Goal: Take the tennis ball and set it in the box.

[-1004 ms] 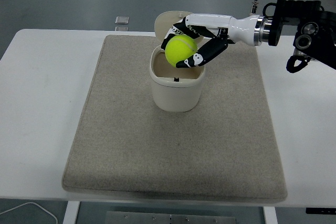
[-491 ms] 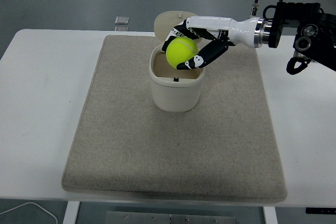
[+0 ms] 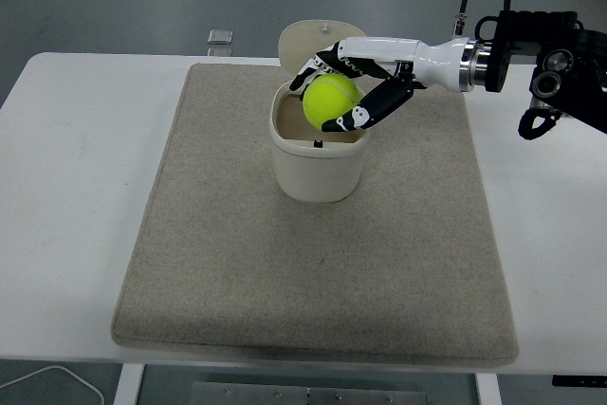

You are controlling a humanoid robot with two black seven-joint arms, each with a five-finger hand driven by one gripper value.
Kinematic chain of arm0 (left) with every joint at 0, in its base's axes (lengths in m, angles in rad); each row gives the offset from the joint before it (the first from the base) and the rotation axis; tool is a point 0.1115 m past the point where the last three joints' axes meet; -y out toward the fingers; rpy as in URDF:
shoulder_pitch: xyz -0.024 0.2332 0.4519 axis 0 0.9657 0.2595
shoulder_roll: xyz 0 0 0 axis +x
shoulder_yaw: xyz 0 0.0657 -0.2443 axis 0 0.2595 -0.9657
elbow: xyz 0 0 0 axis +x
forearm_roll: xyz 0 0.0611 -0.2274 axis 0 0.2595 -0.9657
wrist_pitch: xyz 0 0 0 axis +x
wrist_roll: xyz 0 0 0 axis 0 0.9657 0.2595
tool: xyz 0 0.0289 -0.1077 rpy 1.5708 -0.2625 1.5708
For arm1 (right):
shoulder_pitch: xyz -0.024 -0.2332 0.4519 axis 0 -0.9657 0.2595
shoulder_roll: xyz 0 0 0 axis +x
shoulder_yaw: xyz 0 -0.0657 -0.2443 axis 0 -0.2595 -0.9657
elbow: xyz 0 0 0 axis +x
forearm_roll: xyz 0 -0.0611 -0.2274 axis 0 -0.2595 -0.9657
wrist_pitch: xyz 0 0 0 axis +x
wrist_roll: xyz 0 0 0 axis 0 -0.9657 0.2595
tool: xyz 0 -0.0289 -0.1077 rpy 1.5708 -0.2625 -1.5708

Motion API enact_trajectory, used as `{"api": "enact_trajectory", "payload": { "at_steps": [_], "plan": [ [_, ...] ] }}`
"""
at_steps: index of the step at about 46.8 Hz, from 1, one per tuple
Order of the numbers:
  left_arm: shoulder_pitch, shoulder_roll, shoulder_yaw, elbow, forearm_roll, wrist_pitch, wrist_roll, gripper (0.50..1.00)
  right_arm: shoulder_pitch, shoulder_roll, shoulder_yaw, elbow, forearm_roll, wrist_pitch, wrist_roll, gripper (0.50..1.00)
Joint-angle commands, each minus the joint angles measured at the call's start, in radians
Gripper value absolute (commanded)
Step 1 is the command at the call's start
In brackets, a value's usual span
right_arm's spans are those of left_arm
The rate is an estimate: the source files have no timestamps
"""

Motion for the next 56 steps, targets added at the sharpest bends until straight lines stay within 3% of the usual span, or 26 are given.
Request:
{"api": "enact_trajectory", "payload": {
  "at_steps": [1,8,24,30,33,40,49,56],
  "plan": [
    [0.0,0.0,0.0,0.0,0.0,0.0,0.0,0.996,0.0,0.001,-0.001,-0.001,0.0,0.0,0.0,0.756],
    [0.0,0.0,0.0,0.0,0.0,0.0,0.0,0.996,0.0,0.001,-0.004,-0.003,0.0,0.0,0.0,0.821],
    [-0.002,0.0,0.0,0.0,0.0,0.0,0.0,0.996,0.0,-0.001,-0.01,-0.003,0.002,0.003,0.001,0.854],
    [0.0,0.0,0.0,0.0,0.0,0.0,0.0,0.996,0.011,-0.015,-0.008,-0.001,0.012,0.026,0.002,0.86],
    [0.0,0.0,0.0,0.0,0.0,0.0,0.0,0.996,0.015,-0.025,-0.005,-0.003,0.017,0.075,0.0,0.86],
    [0.0,0.0,0.0,0.0,0.0,0.0,0.0,0.996,0.058,-0.093,-0.004,0.007,0.047,0.228,0.002,0.86],
    [0.0,0.0,0.0,0.0,0.0,0.0,0.0,0.996,0.075,-0.225,0.001,0.014,0.083,0.23,0.002,0.86],
    [0.0,0.0,0.0,0.0,0.0,0.0,0.0,0.996,0.066,-0.284,-0.005,0.011,0.075,0.23,0.0,0.86]
  ]
}}
